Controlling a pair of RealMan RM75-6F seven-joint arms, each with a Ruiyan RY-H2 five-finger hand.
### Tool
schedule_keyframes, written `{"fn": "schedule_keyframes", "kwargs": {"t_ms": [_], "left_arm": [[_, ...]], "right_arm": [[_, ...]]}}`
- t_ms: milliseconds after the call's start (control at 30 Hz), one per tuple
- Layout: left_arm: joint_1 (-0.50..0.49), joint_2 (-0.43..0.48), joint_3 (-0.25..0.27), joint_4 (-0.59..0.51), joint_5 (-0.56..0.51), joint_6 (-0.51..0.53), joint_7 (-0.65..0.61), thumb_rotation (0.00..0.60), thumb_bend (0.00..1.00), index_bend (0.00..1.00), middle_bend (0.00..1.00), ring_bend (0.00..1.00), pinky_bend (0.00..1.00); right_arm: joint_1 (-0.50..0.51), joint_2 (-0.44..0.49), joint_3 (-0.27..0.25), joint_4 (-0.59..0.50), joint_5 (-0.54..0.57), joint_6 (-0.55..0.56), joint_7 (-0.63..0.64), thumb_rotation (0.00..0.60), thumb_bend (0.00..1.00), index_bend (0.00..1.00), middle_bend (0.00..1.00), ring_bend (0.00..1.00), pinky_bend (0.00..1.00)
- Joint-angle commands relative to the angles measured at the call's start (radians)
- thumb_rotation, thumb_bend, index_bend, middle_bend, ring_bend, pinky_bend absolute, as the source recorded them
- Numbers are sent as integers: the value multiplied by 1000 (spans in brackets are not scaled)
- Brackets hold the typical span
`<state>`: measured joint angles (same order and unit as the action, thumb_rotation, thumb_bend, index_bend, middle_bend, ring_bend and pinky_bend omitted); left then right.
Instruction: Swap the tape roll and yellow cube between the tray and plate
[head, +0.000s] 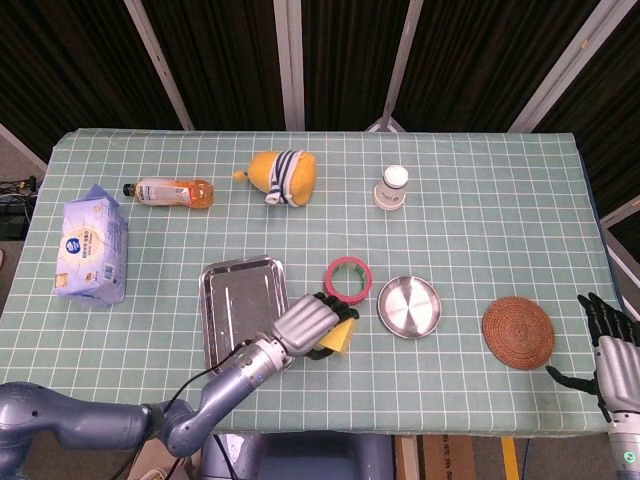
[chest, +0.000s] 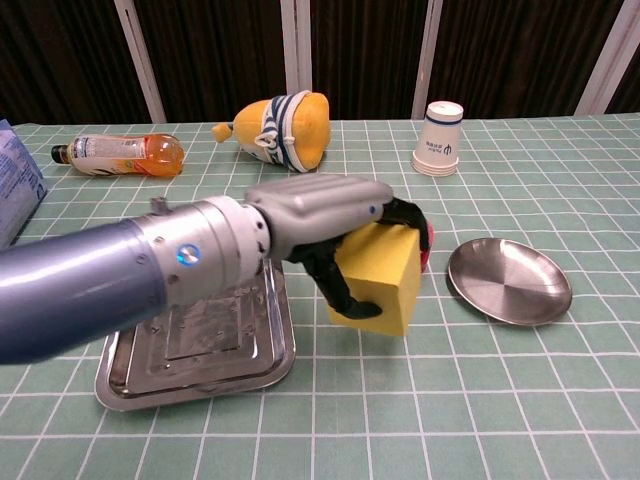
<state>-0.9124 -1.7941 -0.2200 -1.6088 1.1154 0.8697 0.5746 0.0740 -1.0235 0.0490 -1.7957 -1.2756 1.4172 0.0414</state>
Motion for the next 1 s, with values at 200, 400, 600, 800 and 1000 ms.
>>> {"fn": "schedule_keyframes", "kwargs": {"t_ms": [200, 400, 600, 800, 1000], "left_arm": [[-101, -119, 8, 92, -193, -33, 168, 600, 54, 156, 0, 0, 55], [-127, -80, -9, -40, -246, 56, 257, 600, 0, 108, 0, 0, 0], [-98, -38, -22, -95, -105, 149, 183, 600, 0, 121, 0, 0, 0], [-90, 9, -54, -61, -107, 150, 125, 600, 0, 121, 0, 0, 0], [-159, -15, -110, 103, -217, 37, 87, 600, 0, 120, 0, 0, 0]], "right_arm": [[-6, 7, 10, 7, 3, -8, 17, 600, 0, 7, 0, 41, 0], [-10, 9, 16, 7, 9, -15, 14, 600, 0, 8, 0, 41, 0], [-13, 10, 18, 0, 8, -19, 7, 600, 0, 7, 0, 41, 0], [-12, 5, 24, 1, 26, -31, -8, 600, 0, 8, 0, 41, 0], [-10, -10, 32, 7, 49, -32, -50, 600, 0, 8, 0, 41, 0]]}}
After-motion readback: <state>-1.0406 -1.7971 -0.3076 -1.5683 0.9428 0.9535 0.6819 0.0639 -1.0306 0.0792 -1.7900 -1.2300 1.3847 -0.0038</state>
